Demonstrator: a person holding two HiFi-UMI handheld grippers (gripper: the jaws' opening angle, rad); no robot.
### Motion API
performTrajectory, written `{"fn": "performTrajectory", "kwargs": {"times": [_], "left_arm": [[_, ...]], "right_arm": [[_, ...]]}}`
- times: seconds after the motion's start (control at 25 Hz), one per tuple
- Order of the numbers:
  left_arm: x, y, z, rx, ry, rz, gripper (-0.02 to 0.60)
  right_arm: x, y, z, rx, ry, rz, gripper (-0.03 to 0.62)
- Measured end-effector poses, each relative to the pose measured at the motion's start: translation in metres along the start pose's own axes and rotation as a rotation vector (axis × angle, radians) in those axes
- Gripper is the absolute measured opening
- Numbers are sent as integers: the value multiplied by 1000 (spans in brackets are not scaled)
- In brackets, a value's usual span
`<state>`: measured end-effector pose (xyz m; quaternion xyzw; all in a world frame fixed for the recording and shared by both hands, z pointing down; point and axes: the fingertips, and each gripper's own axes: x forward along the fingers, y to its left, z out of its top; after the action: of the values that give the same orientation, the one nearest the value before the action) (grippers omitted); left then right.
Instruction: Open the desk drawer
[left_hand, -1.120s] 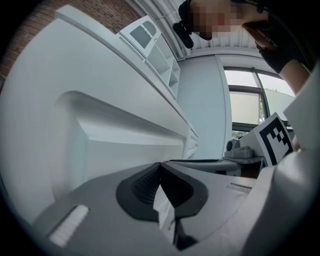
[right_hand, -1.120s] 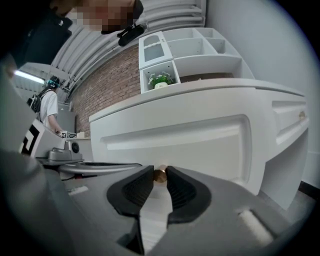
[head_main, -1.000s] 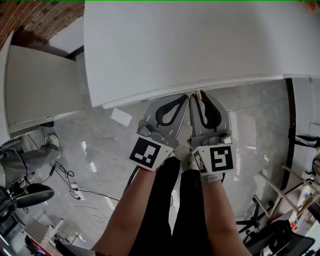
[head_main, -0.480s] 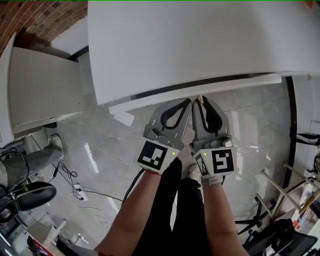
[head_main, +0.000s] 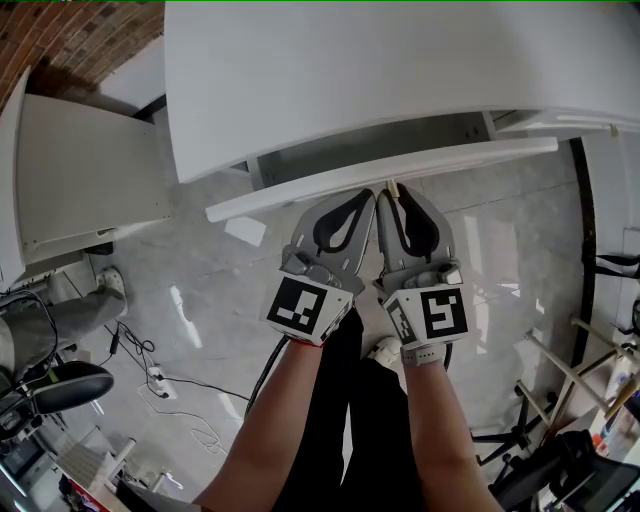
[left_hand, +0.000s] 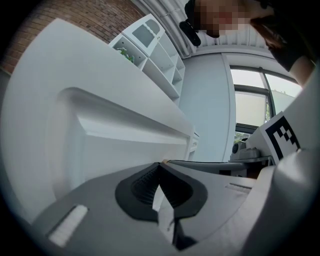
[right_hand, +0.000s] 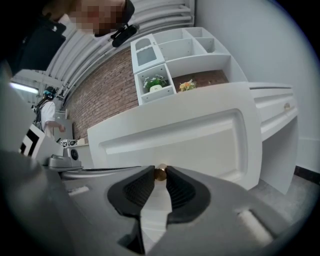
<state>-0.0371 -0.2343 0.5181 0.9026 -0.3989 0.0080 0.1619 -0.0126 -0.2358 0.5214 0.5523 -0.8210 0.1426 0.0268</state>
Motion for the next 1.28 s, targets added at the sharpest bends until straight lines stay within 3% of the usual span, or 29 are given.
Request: {"fn": "performTrajectory", "kwargs": {"times": [0.28,0.72,1.28], "left_arm": [[-4,-7,0,24,2,1,-11],[-20,-26,-8,-1,-5,22,-11],[-39,-48,-24,23,41,27,-11]], "right_arm": [[-8,1,-2,13,6,3,69],[-31,6,-8,7,18,36,71],[-63,12,-13,20,17,41,71]]}}
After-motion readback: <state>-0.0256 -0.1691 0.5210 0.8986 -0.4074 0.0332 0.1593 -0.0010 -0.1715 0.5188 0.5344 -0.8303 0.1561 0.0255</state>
